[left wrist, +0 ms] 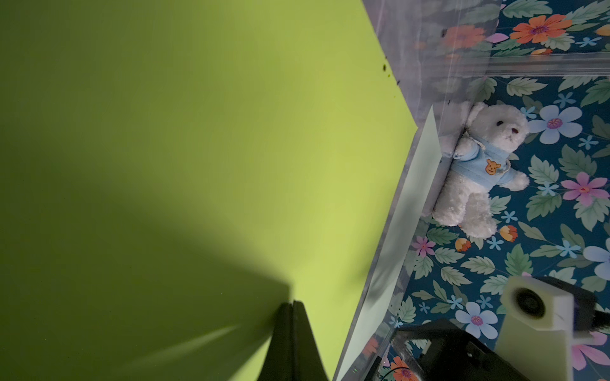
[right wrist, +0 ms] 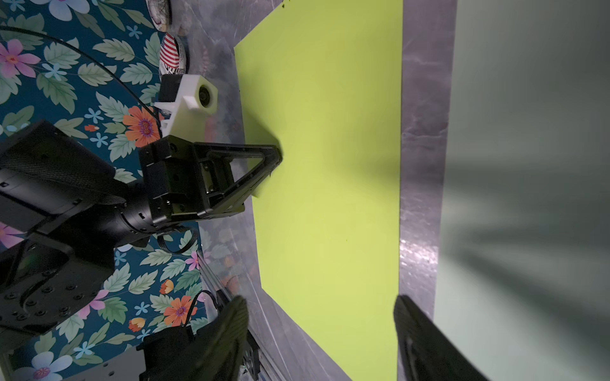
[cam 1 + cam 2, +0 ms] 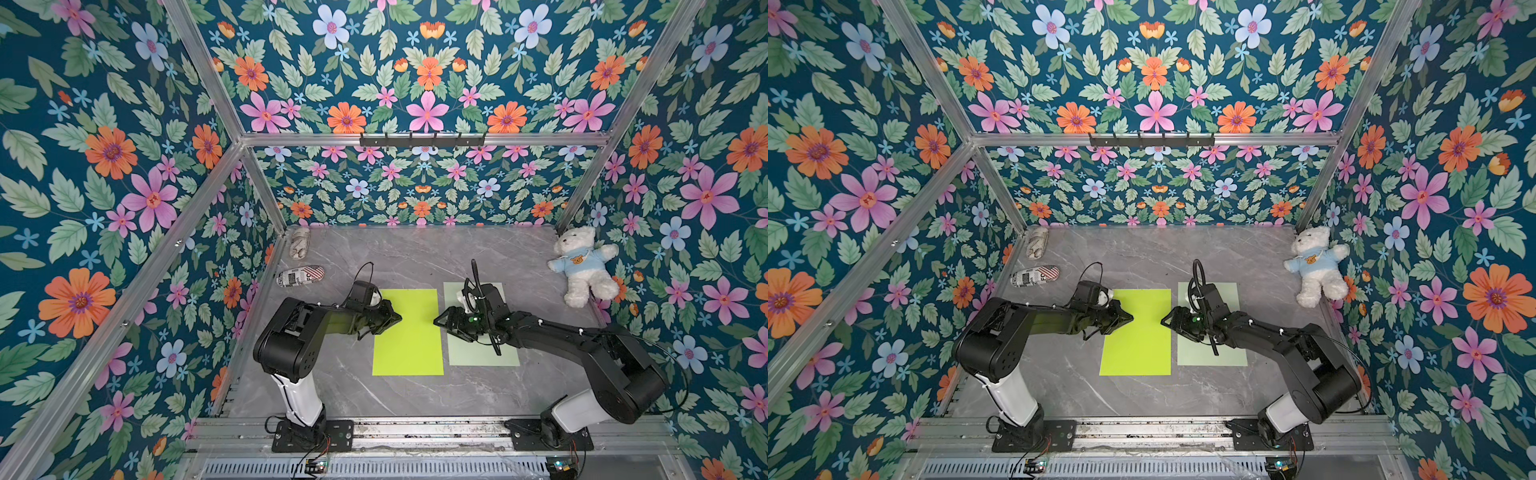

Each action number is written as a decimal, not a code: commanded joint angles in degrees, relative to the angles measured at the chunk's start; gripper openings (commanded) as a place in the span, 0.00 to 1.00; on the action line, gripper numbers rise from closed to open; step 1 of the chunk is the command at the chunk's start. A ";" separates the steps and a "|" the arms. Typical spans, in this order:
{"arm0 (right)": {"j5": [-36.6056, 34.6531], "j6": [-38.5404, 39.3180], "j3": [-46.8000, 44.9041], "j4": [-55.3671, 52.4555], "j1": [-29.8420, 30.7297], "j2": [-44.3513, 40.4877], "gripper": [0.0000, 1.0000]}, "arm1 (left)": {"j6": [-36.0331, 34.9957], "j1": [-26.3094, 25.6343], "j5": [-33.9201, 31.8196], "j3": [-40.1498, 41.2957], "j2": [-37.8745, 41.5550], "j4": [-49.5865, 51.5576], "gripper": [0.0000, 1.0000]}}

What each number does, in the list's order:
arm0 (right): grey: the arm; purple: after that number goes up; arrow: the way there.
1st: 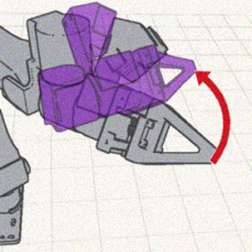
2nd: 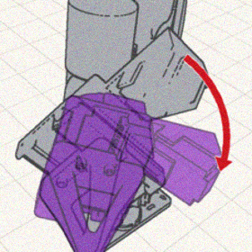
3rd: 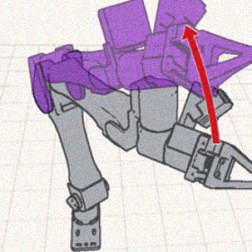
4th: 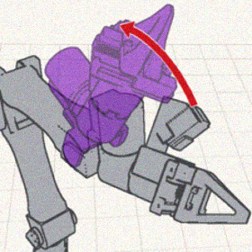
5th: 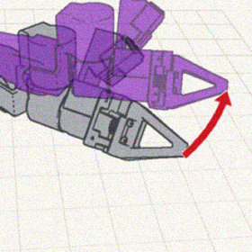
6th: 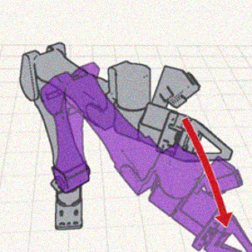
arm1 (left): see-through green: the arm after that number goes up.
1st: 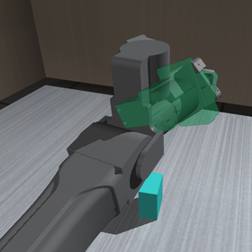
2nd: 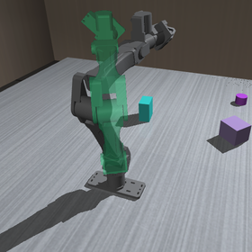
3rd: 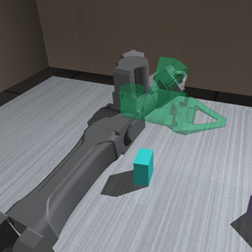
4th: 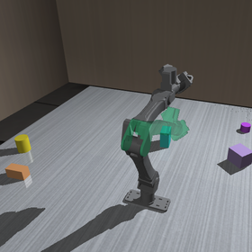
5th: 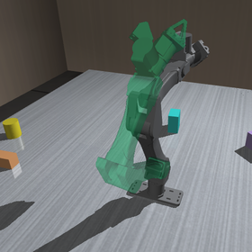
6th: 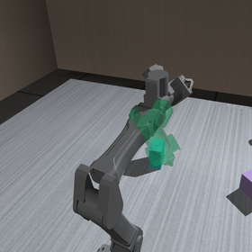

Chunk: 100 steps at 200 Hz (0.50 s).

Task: Fold the rectangular paper in half along the long edge
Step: Move the paper to the center of the board.

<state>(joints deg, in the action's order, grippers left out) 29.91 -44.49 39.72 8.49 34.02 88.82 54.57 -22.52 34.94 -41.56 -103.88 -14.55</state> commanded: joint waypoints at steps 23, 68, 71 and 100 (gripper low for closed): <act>0.16 -0.42 1.10 3.17 0.87 3.34 0.72 | -2.23 0.55 -15.30 0.08 -0.83 14.49 0.00; -0.63 -0.24 1.94 4.62 1.03 5.57 0.72 | -2.75 0.54 -13.80 0.72 1.81 14.55 0.01; -0.59 -0.28 1.87 4.88 1.08 5.58 0.72 | -2.68 0.51 -13.64 0.84 2.09 14.55 0.02; -0.69 -0.69 1.77 7.24 1.48 7.99 0.72 | -2.70 0.39 -12.93 1.66 4.82 14.63 0.07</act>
<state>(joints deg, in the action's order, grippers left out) 29.71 -44.95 41.43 12.78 35.20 95.48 53.39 -22.20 29.30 -40.91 -99.90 -12.29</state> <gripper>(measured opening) 0.724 0.059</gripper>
